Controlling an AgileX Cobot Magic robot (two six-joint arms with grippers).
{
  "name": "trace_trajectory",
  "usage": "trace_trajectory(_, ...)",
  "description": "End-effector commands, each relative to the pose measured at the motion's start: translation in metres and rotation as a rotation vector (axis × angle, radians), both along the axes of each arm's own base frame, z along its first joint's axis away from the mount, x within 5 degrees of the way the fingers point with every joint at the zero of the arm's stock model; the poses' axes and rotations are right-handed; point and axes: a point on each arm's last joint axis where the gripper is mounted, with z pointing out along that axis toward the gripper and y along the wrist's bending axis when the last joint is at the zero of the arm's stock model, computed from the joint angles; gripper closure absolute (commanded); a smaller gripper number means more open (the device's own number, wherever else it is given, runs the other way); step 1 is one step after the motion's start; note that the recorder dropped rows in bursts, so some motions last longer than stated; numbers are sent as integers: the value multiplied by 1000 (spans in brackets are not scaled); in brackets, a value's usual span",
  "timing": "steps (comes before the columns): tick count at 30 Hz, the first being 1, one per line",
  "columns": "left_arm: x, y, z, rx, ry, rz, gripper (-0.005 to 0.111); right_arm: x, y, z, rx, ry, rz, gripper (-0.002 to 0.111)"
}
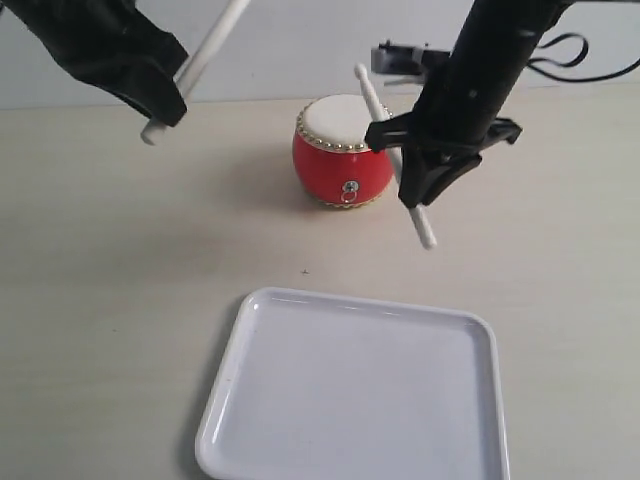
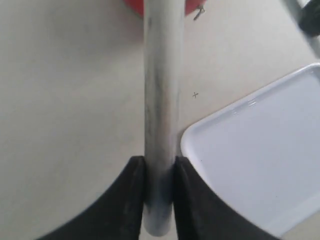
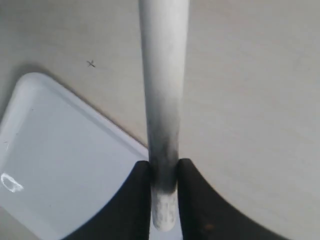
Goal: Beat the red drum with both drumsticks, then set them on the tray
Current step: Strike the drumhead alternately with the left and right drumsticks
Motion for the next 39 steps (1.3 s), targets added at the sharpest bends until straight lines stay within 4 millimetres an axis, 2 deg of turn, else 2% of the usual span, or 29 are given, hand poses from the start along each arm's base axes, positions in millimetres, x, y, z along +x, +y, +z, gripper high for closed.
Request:
trace_trajectory(1,11,-29,-60,75,145,-86,107,-17,-11,60,22,-160,5,108)
trace_trajectory(5,21,-49,-115,194,266,-158,107,-31,-16,92,50,-240,5,108)
trace_trajectory(7,27,-54,-131,203,292,-159,107,-32,-16,94,51,-245,5,108)
trace_trajectory(9,31,-57,-134,198,305,-119,107,-32,-16,92,50,-240,5,108)
trace_trajectory(12,30,-57,-115,175,263,-112,107,-26,-14,80,39,-209,3,108)
trace_trajectory(16,27,-43,-62,108,148,-82,107,-15,-8,49,26,-120,-8,108)
trace_trajectory(18,24,-32,-35,66,95,-55,107,-11,-5,27,23,-51,-19,108)
trace_trajectory(21,18,-16,-5,34,26,-22,107,-10,-2,-17,-1,83,-39,108)
trace_trajectory(24,16,-4,10,12,-2,13,107,-11,-2,-58,-42,200,-47,108)
trace_trajectory(27,16,-2,12,-3,-1,24,107,-10,-2,-68,-53,227,-55,108)
trace_trajectory(29,18,-3,8,-4,10,24,107,-11,-2,-58,-43,201,-46,108)
trace_trajectory(32,22,-13,-9,-16,63,7,107,-12,-4,-28,-27,111,-29,108)
trace_trajectory(36,28,-38,-54,67,147,-55,107,-21,-8,32,18,-53,-22,108)
trace_trajectory(39,29,-57,-94,147,211,-111,107,-32,-13,66,49,-141,-16,108)
